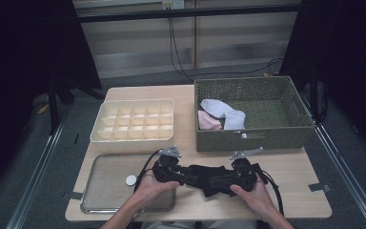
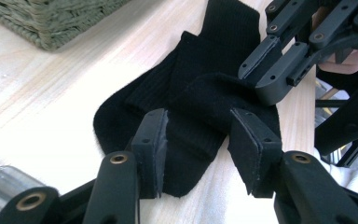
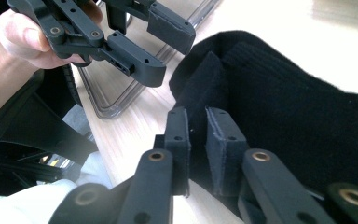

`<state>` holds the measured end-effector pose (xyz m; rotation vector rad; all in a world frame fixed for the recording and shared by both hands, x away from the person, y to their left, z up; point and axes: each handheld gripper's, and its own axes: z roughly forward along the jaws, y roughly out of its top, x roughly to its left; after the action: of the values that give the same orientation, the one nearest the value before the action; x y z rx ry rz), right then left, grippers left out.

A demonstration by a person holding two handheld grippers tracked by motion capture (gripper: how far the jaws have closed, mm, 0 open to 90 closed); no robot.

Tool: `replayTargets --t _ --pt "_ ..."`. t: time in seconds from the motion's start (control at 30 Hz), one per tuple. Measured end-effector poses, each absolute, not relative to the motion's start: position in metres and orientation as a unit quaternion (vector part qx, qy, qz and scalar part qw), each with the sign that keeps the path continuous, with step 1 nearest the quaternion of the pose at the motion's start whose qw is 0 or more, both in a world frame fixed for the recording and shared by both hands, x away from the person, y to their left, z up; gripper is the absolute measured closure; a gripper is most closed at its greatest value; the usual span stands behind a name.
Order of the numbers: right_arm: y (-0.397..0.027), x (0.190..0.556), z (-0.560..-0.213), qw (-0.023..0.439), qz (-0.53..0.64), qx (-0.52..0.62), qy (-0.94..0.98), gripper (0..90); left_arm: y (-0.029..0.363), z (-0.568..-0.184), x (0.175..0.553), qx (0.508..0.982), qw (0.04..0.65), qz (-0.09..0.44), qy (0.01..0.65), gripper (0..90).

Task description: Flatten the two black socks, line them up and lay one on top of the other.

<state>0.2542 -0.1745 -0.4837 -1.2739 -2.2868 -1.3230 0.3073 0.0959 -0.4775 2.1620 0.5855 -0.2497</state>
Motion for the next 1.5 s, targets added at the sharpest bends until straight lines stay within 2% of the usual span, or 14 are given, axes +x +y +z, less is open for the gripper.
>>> replayTargets --t 0.1,0.27,0.5,0.6,0.67,0.8,0.87,0.97,1.03,1.1,1.2,1.5 --pt "-0.182 0.254 -0.478 0.098 -0.462 -0.437 -0.765 69.4 0.097 -0.476 0.306 0.866 0.428 -0.101 0.236 54.4" --pt "-0.200 0.253 -0.473 0.078 -0.472 -0.455 -0.751 70.8 0.099 -0.474 0.304 0.863 0.432 -0.103 0.241 51.9" --pt "-0.221 0.257 -0.483 0.043 -0.435 -0.493 -0.752 70.4 0.105 -0.472 0.302 0.861 0.435 -0.104 0.243 48.0" --pt "-0.225 0.258 -0.487 0.037 -0.421 -0.508 -0.750 67.9 0.102 -0.476 0.304 0.858 0.437 -0.114 0.246 50.8" --pt "-0.225 0.259 -0.491 0.041 -0.416 -0.514 -0.749 66.5 0.096 -0.479 0.304 0.863 0.432 -0.122 0.234 57.9" --pt "-0.221 0.260 -0.495 0.044 -0.404 -0.516 -0.754 64.0 0.087 -0.485 0.304 0.868 0.423 -0.130 0.227 62.6" --pt "-0.220 0.261 -0.497 0.043 -0.395 -0.518 -0.757 63.7 0.084 -0.484 0.303 0.864 0.427 -0.135 0.230 61.4" --pt "-0.219 0.262 -0.498 0.044 -0.395 -0.517 -0.758 64.0 0.081 -0.481 0.301 0.861 0.436 -0.137 0.224 54.9" --pt "-0.218 0.261 -0.498 0.042 -0.394 -0.518 -0.758 68.2 0.081 -0.480 0.300 0.864 0.432 -0.128 0.225 52.0" --pt "-0.216 0.261 -0.498 0.039 -0.390 -0.516 -0.762 78.6 0.082 -0.481 0.301 0.866 0.428 -0.132 0.223 50.7" --pt "-0.217 0.262 -0.497 0.049 -0.406 -0.512 -0.756 87.6 0.087 -0.482 0.300 0.863 0.430 -0.138 0.227 49.6" --pt "-0.220 0.258 -0.477 0.066 -0.474 -0.493 -0.727 88.9 0.090 -0.482 0.301 0.857 0.437 -0.142 0.234 42.9"
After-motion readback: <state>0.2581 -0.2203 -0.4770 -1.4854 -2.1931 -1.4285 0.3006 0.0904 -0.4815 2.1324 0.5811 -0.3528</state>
